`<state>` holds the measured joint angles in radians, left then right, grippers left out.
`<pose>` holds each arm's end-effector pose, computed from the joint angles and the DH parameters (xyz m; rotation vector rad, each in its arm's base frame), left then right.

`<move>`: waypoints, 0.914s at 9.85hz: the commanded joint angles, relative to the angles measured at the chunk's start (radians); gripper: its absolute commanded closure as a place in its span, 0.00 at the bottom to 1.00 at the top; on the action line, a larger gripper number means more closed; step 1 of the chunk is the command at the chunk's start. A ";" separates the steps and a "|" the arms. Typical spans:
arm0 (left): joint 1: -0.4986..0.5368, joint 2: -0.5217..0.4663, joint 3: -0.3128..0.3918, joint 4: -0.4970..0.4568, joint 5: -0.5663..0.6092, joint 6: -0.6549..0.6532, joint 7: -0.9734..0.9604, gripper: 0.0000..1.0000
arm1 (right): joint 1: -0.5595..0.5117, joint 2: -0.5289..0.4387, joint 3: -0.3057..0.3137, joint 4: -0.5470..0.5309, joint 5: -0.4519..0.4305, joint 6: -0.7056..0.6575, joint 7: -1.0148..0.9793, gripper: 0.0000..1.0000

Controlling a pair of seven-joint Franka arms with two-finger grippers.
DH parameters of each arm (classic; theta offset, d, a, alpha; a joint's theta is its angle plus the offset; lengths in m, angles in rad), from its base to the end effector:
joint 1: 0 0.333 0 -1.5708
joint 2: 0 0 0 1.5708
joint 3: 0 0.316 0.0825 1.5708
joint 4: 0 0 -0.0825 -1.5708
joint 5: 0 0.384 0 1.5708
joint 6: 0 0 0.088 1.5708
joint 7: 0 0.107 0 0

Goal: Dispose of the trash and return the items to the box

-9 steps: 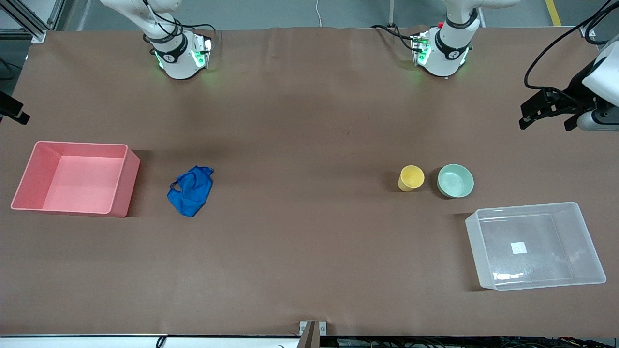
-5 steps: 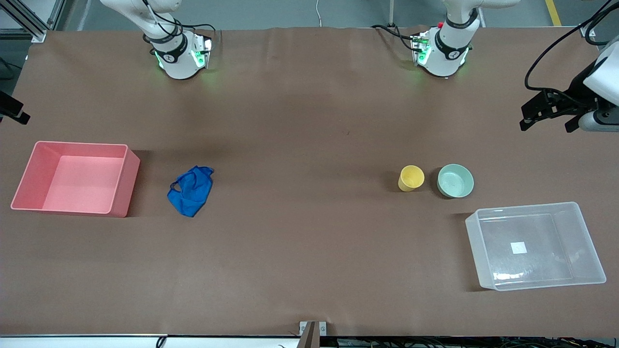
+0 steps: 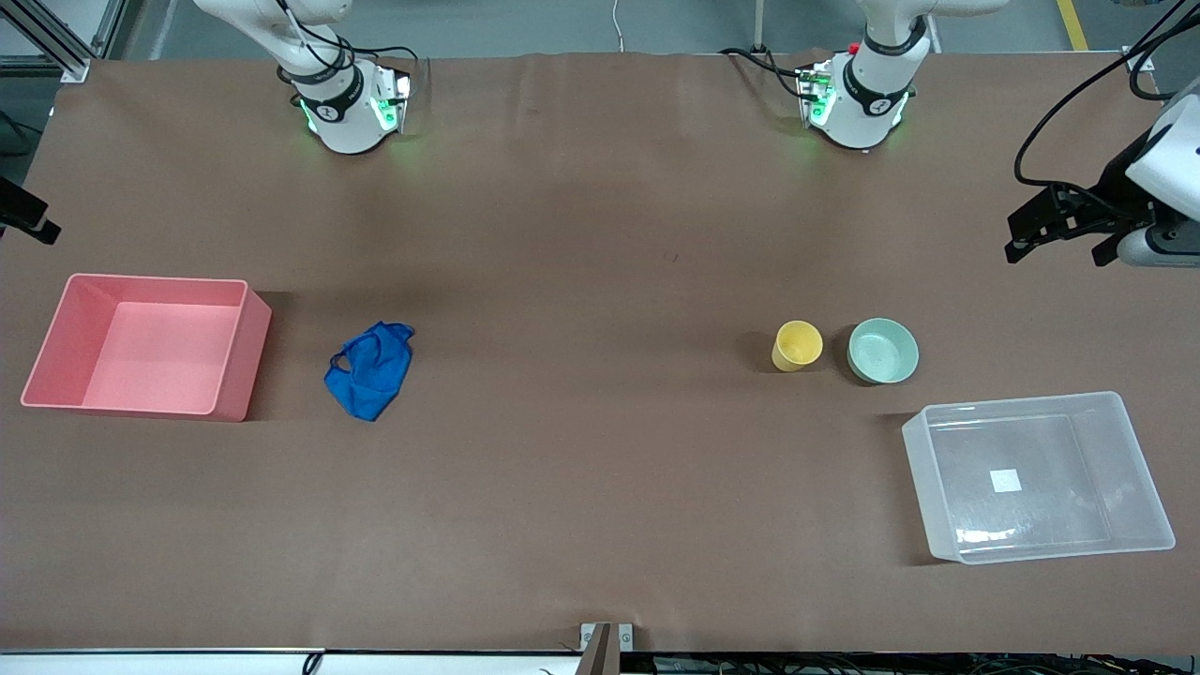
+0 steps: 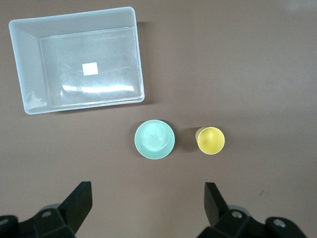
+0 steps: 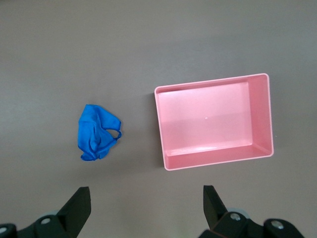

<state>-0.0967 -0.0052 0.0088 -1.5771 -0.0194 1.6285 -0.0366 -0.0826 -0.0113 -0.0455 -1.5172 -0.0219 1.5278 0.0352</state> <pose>0.5565 -0.0510 0.6297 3.1165 -0.0791 0.0862 0.5423 -0.0725 0.6521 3.1085 -0.2562 0.0326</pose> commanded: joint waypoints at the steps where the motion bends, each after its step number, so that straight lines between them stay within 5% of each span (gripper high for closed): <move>1: -0.001 0.040 0.002 -0.021 0.015 0.013 0.015 0.00 | 0.023 0.091 0.042 -0.050 0.013 0.098 0.005 0.00; 4: -0.001 0.073 0.002 -0.122 0.013 0.146 0.015 0.00 | 0.043 0.172 0.111 -0.333 0.005 0.425 0.026 0.00; 7: 0.034 0.109 0.000 -0.341 0.015 0.446 0.023 0.02 | 0.089 0.347 0.185 -0.417 -0.070 0.631 0.245 0.00; 9: 0.034 0.204 0.000 -0.376 0.015 0.560 0.037 0.02 | 0.135 0.414 0.185 -0.510 -0.111 0.812 0.304 0.00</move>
<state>-0.0632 0.1395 0.0112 -1.9162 -0.0194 2.1239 -0.0125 0.0387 0.3836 0.1369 -1.9707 -0.0947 2.2561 0.2953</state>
